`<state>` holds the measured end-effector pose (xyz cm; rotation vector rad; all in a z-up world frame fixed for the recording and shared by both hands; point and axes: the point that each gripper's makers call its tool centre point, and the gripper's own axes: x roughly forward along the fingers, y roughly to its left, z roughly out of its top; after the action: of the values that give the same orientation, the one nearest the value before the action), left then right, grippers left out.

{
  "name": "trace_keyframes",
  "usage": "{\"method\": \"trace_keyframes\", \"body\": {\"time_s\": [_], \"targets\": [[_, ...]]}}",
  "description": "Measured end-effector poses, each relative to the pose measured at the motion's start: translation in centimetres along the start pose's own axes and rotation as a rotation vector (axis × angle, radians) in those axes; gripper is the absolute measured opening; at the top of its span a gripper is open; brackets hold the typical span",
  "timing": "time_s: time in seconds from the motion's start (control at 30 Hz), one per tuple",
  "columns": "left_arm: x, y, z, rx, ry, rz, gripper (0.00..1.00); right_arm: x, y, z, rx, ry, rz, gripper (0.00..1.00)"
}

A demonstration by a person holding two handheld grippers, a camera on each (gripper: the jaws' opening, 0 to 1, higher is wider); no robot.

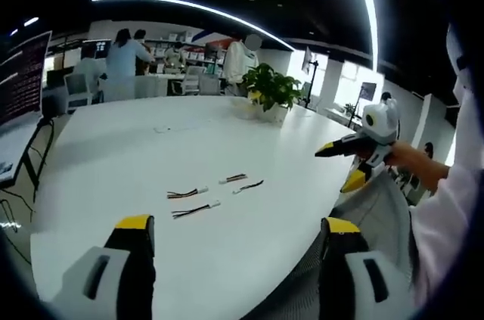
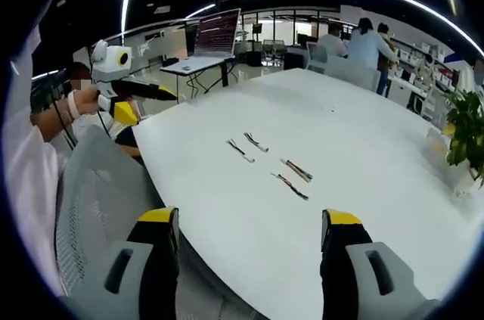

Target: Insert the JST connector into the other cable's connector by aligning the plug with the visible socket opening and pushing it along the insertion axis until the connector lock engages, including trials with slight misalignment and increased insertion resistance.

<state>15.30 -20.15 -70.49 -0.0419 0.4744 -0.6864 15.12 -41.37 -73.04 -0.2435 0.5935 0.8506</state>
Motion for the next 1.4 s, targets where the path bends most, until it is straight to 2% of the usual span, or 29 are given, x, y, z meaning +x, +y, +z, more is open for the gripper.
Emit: {"method": "trace_keyframes", "body": {"time_s": [0.03,0.13,0.47,0.83,1.17,1.4], "targets": [[-0.1,0.2,0.3,-0.003,-0.014,0.008,0.90,-0.1,0.0,0.2,-0.004,-0.006,0.000,0.75],[-0.2,0.7,0.5,0.026,-0.006,0.033,0.91,-0.2,-0.1,0.7,-0.009,-0.019,-0.002,0.75],[0.4,0.5,0.9,0.065,0.009,0.015,0.91,0.1,-0.2,1.7,-0.039,-0.031,0.005,0.75],[1.3,0.0,1.0,0.105,0.030,-0.004,0.90,0.6,-0.6,1.9,-0.052,-0.025,0.010,0.74],[1.6,0.4,1.1,0.120,0.042,0.006,0.89,0.7,-1.2,1.9,-0.071,-0.011,-0.001,0.73],[1.8,0.6,1.2,0.127,0.047,0.005,0.89,0.8,-2.0,2.9,-0.071,-0.038,-0.001,0.73]]}}
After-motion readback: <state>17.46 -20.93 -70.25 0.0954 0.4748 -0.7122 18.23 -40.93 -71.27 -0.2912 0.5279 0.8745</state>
